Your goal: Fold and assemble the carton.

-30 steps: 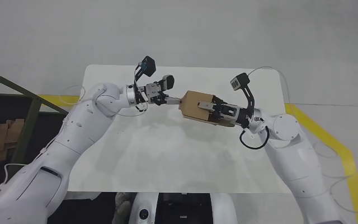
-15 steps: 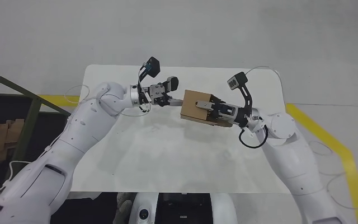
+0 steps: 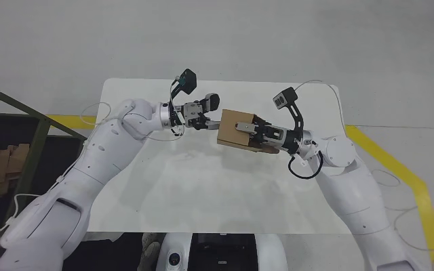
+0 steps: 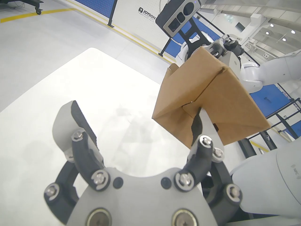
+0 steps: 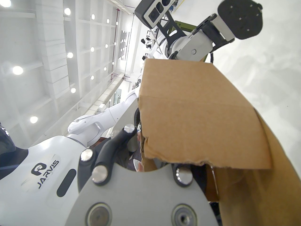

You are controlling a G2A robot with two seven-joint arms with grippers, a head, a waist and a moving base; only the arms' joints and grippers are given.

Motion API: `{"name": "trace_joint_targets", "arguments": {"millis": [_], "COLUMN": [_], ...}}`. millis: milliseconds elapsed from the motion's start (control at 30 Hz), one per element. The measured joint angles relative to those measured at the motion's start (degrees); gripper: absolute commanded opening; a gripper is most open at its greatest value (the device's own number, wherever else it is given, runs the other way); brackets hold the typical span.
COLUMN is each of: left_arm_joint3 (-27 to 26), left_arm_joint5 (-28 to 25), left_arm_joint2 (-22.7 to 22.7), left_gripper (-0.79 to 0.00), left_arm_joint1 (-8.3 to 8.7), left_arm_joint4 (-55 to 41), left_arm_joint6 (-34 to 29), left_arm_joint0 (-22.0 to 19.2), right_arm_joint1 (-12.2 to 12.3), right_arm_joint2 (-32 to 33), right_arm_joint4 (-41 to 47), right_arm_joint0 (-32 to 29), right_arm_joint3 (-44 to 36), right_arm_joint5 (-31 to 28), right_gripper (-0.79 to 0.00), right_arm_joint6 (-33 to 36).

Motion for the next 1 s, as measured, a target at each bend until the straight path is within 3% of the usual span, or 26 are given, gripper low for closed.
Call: {"name": "trace_joint_targets", "arguments": {"millis": [1000], "left_arm_joint3": [-2.0], "left_arm_joint5": [-0.8], "left_arm_joint2": [-1.2], "left_gripper": [0.0], "left_arm_joint1": [-0.82], "left_arm_joint4": [0.0], "left_arm_joint6": [-2.1], "left_arm_joint0": [0.5], "right_arm_joint1": [-0.1], "right_arm_joint2": [0.2], "right_arm_joint4": [0.4], "right_arm_joint0": [0.3], "right_arm_joint3": [0.7], "right_arm_joint5": [-0.2], "right_gripper": [-0.785], "right_arm_joint6": [0.5]}}
